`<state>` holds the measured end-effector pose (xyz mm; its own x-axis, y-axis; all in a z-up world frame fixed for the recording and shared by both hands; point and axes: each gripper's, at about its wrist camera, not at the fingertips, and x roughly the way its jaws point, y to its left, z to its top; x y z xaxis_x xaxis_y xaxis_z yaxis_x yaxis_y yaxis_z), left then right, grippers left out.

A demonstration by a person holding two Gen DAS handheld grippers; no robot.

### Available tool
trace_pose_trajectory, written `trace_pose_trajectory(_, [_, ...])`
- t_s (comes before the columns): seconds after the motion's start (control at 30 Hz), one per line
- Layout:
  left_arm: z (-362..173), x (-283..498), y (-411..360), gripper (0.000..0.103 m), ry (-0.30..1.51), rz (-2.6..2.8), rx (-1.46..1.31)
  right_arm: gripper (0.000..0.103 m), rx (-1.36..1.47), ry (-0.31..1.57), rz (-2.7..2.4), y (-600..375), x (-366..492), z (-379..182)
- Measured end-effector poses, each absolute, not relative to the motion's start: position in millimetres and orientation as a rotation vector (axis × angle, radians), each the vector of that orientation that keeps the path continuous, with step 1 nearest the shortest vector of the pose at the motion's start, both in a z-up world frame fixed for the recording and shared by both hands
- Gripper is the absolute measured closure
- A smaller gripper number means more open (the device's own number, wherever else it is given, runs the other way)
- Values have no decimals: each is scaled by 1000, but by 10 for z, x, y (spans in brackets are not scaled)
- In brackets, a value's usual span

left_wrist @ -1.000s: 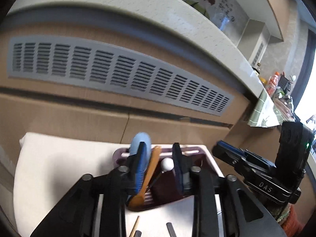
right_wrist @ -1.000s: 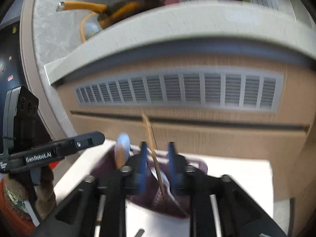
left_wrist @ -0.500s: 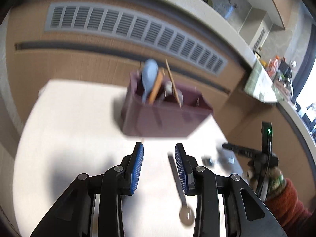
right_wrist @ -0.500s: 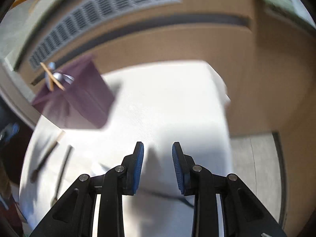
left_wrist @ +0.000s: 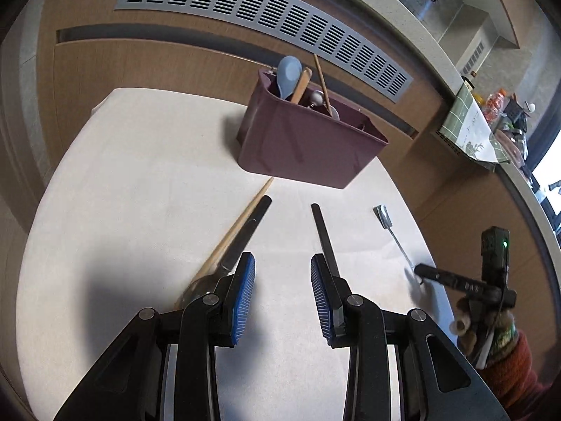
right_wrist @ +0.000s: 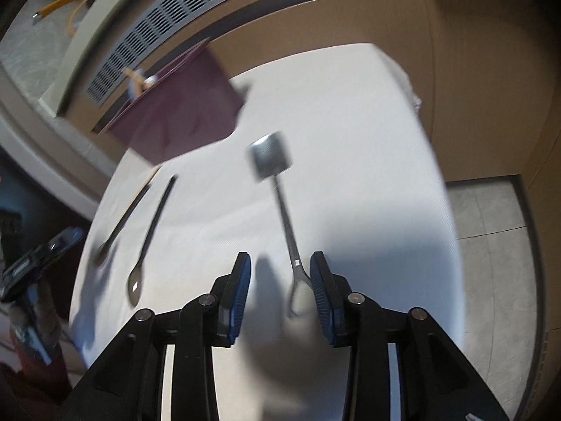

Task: Organize utensils
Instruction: 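Grasp the metal shovel-shaped spatula with the right tool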

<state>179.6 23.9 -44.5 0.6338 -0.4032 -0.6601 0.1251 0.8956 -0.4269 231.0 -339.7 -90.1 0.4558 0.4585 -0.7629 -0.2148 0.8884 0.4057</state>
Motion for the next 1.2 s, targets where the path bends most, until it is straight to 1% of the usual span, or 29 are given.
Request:
trace_pose_trajectory(0.23, [-528,1800,87,69,864,-330,-331,65,236,975,389,-3219,2089,-906])
trace_pose_trajectory(0.3, [-575,1812,59,69,877,-331,-324,59,253,960,375,-3203,2092,-904])
trace_pose_trajectory(0.33, [-598,1817,40,69,884,-330,-319,54,274,949,370,-3192,2076,-909])
trace_pose_trajectory(0.43, [-635,1820,-7,69,895,-327,-296,50,339,926,343,-3212,2061,-927])
trace_pose_trajectory(0.5, [-647,1813,-28,69,897,-325,-277,48,294,952,352,-3161,2111,-894])
trace_pose_trajectory(0.53, [-654,1809,-38,69,899,-323,-271,49,237,967,365,-3111,2151,-869])
trace_pose_trajectory(0.57, [-662,1807,-47,69,902,-322,-267,54,178,974,368,-3062,2200,-847])
trace_pose_trajectory(0.63, [-679,1806,-61,69,907,-319,-261,61,106,965,325,-3003,2312,-825])
trace_pose_trajectory(0.83, [-714,1762,-101,69,914,-303,-193,61,-51,928,262,-2772,2847,-837])
trace_pose_trajectory(0.97, [-713,1740,-104,69,913,-290,-159,58,-108,906,240,-2625,3123,-849])
trace_pose_trajectory(1.0, [-709,1734,-98,69,910,-289,-156,59,-112,903,231,-2604,3163,-848])
trace_pose_trajectory(1.03, [-701,1728,-92,69,905,-291,-154,63,-112,904,220,-2589,3190,-839])
trace_pose_trajectory(1.07, [-694,1726,-90,69,901,-293,-151,73,-110,905,211,-2579,3185,-827])
trace_pose_trajectory(1.2, [-709,1774,-97,69,909,-302,-151,73,-67,881,237,-2575,2953,-730])
